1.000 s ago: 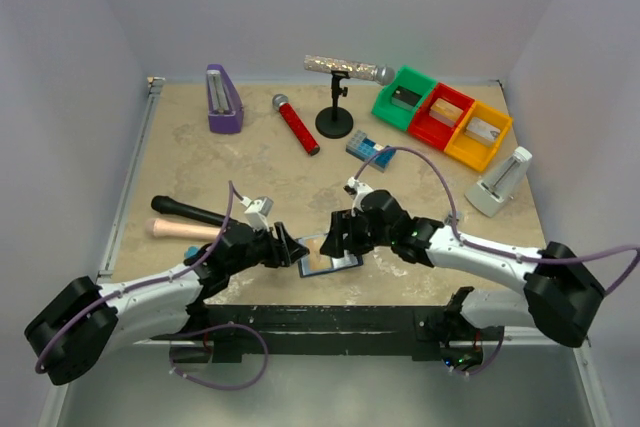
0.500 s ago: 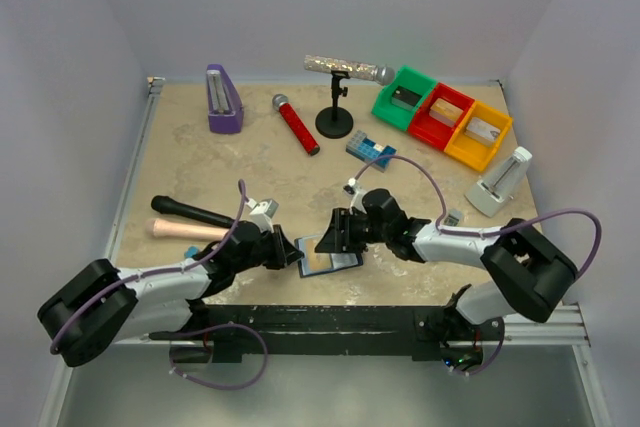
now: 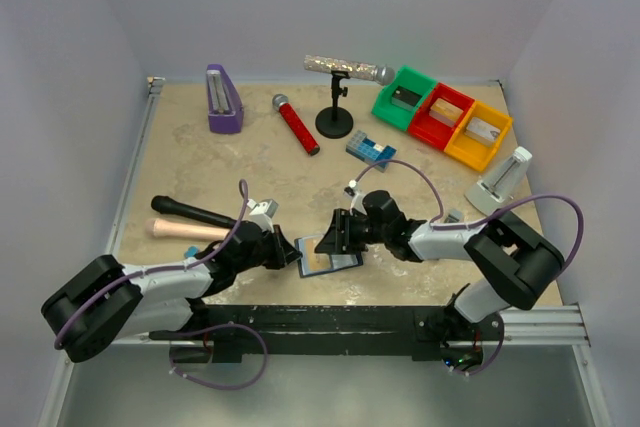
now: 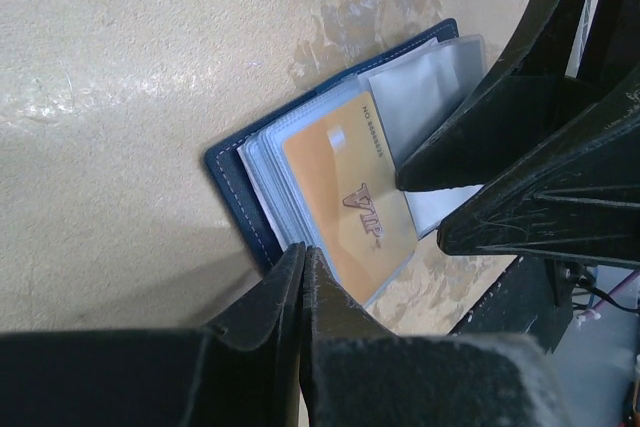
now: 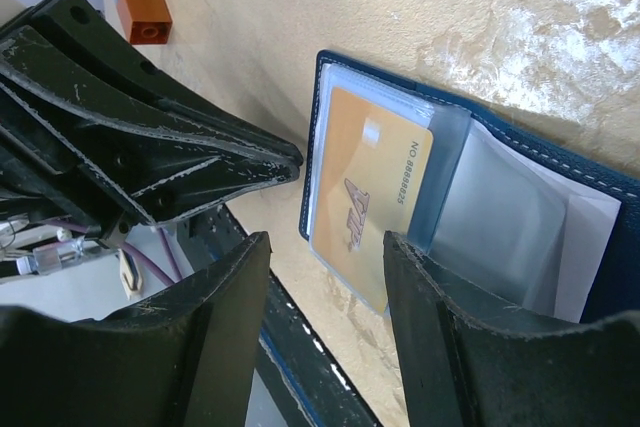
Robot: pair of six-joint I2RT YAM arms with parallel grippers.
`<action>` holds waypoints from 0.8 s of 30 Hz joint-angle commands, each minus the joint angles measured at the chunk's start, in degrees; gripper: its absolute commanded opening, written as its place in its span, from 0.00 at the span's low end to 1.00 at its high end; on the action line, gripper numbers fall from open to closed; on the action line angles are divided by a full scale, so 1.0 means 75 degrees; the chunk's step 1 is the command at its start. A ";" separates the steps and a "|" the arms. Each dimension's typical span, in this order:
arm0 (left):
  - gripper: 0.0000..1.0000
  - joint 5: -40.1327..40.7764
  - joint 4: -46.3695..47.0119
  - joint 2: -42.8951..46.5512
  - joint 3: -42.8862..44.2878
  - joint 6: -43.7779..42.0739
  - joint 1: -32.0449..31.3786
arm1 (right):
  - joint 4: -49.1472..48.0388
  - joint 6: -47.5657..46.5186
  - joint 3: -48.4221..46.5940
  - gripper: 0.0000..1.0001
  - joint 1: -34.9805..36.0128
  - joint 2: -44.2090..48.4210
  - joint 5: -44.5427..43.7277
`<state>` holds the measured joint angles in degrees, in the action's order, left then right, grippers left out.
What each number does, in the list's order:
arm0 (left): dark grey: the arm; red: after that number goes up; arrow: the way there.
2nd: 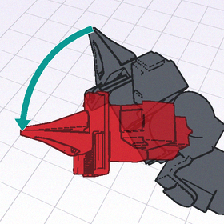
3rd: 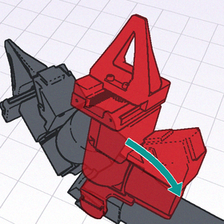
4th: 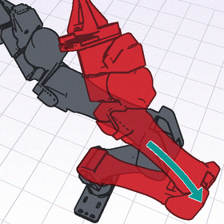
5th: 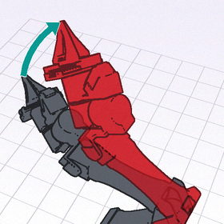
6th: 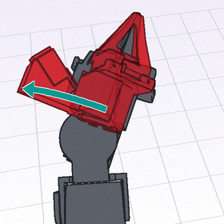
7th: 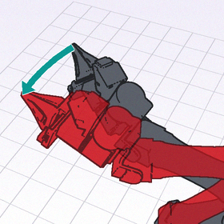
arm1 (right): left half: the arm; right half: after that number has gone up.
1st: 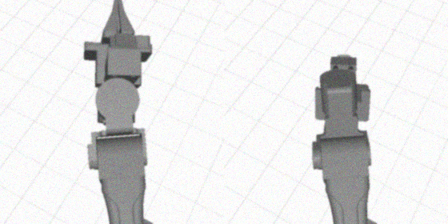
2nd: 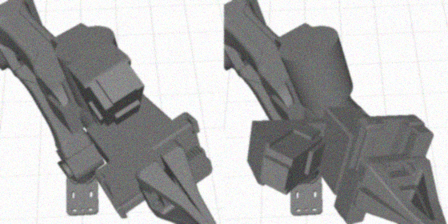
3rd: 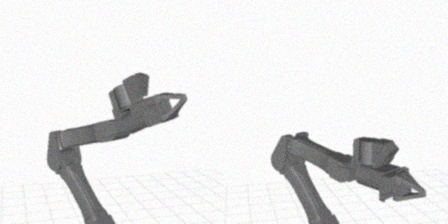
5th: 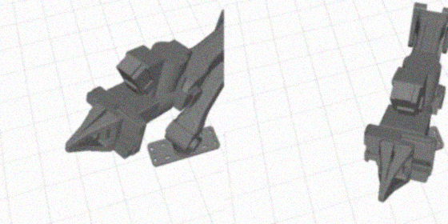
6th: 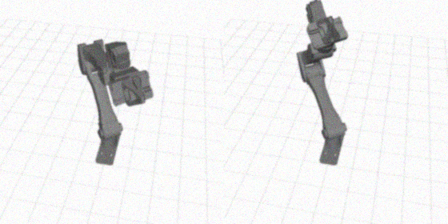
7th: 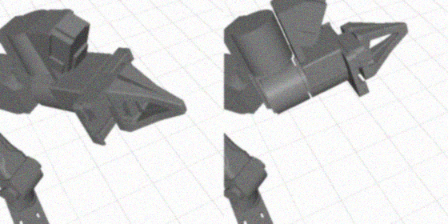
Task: Take the credit cards out of the card holder
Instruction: Remove the credit card from the card holder.
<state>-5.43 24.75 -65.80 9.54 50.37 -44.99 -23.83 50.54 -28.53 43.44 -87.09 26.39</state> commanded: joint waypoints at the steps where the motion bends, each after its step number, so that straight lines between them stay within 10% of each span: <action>1: 0.03 0.0197 0.0262 -0.0074 0.0111 -0.0060 0.0034 | -0.0420 0.0058 0.0125 0.54 -0.0038 0.0069 0.0044; 24: 0.00 0.0255 0.0321 -0.0215 -0.0018 -0.0025 0.0034 | 0.0178 -0.0235 0.0090 0.56 -0.0038 0.0116 -0.0191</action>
<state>-4.27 24.80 -67.59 9.54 50.39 -45.01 -21.80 49.89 -27.86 43.35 -85.86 25.10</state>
